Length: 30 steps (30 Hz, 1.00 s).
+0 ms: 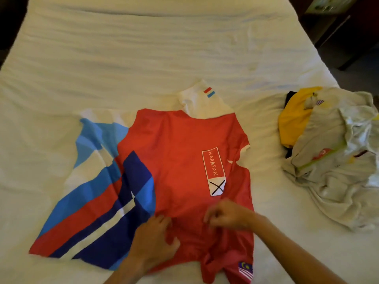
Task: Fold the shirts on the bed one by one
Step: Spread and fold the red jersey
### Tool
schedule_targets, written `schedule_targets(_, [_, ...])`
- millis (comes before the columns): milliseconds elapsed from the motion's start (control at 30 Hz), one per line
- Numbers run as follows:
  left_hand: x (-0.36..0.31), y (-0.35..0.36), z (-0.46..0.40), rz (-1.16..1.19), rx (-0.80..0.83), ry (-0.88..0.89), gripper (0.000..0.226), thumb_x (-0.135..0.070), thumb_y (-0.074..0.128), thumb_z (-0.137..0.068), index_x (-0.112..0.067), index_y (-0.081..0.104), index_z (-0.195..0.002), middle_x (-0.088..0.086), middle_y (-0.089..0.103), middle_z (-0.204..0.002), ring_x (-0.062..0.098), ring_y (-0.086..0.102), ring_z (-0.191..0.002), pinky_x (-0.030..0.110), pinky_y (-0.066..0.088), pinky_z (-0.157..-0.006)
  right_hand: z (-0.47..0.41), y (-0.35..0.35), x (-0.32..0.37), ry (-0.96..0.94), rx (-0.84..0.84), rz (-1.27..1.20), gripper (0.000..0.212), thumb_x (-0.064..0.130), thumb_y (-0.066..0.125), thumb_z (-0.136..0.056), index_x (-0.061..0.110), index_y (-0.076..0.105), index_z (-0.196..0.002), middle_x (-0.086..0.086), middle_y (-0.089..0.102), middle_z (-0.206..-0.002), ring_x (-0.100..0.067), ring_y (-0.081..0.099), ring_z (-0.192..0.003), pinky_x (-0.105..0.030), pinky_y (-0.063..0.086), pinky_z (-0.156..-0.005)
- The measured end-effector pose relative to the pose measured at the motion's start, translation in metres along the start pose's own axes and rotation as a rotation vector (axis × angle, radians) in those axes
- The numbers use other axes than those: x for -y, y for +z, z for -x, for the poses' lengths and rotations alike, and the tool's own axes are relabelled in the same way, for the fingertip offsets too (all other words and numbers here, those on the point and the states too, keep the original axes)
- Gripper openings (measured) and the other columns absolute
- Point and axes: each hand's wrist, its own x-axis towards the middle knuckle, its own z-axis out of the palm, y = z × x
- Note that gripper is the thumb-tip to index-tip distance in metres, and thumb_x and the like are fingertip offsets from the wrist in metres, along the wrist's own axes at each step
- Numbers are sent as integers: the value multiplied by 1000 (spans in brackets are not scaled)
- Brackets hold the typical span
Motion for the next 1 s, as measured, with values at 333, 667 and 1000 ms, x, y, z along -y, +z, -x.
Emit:
schedule_targets(333, [-33, -33, -162, -122, -127, 170, 52, -23, 61, -86, -12, 55, -136, 11, 48, -142, 31, 45, -131, 43, 40, -107, -68, -118, -50, 761, -957, -389, 54, 50, 63, -74, 12, 61, -112, -9, 64, -113, -33, 59, -108, -42, 48, -94])
schedule_targets(667, [-43, 0, -215, -253, 20, 248, 65, -45, 38, -99, -34, 15, -158, -5, -3, -167, 18, -5, -154, 46, 3, -124, -31, -121, -125, 629, -1175, -276, 23, 18, 62, -89, 7, 61, -110, -17, 65, -106, -38, 60, -101, -47, 48, -85])
schedule_targets(1000, [54, -108, -256, -101, -475, 197, 45, -30, 42, -92, -8, 66, -123, 13, 58, -136, 32, 53, -128, 58, 31, -112, -172, -145, 42, -188, -1008, 330, 39, 7, 62, -81, 14, 65, -119, -4, 60, -129, -28, 57, -115, -46, 45, -88])
